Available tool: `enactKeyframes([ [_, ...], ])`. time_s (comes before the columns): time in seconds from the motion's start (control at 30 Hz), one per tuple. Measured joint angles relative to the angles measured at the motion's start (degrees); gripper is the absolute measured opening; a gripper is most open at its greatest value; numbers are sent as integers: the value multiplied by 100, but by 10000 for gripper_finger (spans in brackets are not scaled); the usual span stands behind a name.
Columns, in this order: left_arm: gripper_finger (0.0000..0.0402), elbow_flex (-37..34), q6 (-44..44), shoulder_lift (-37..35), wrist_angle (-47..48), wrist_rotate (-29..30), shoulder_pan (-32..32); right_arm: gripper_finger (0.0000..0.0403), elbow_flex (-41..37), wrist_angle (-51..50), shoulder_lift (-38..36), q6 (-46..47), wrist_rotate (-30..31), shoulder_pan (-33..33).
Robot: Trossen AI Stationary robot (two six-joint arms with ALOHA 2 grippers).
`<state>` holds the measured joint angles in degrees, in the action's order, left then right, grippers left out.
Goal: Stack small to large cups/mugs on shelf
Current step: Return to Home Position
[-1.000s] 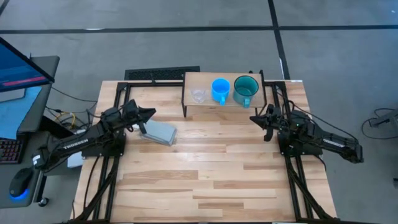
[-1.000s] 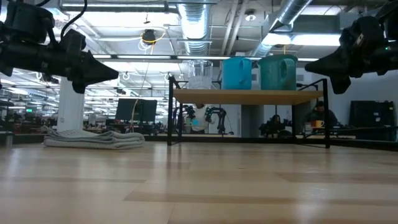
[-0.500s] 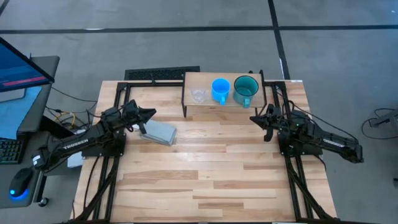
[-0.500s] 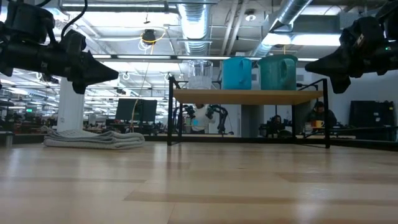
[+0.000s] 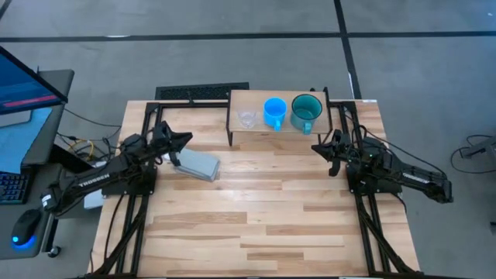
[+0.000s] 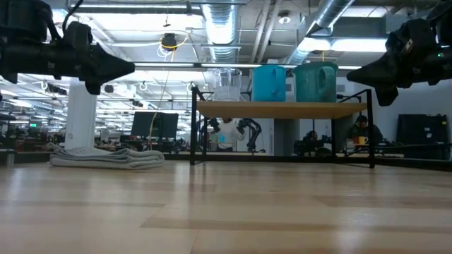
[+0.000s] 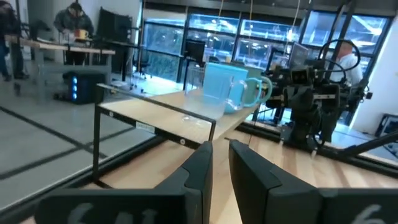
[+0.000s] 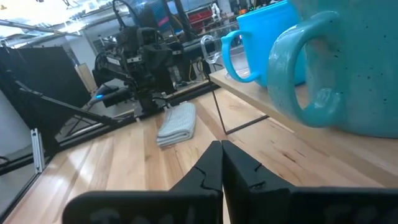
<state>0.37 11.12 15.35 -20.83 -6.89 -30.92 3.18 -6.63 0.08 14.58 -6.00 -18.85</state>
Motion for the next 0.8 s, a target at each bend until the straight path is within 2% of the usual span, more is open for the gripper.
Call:
enactKeyframes([
  [0.3, 43, -1, 204, -962, 1656, -95, 0, 25, 0, -2, 0, -1, 2, 0],
  [0.5, 43, -1, -25, -1521, 1748, -60, 0, 26, 0, -4, 0, 1, 2, 0],
  [0.8, 43, -1, 185, -1302, 1755, -54, 1, 26, 0, -4, 0, 0, 2, 0],
])
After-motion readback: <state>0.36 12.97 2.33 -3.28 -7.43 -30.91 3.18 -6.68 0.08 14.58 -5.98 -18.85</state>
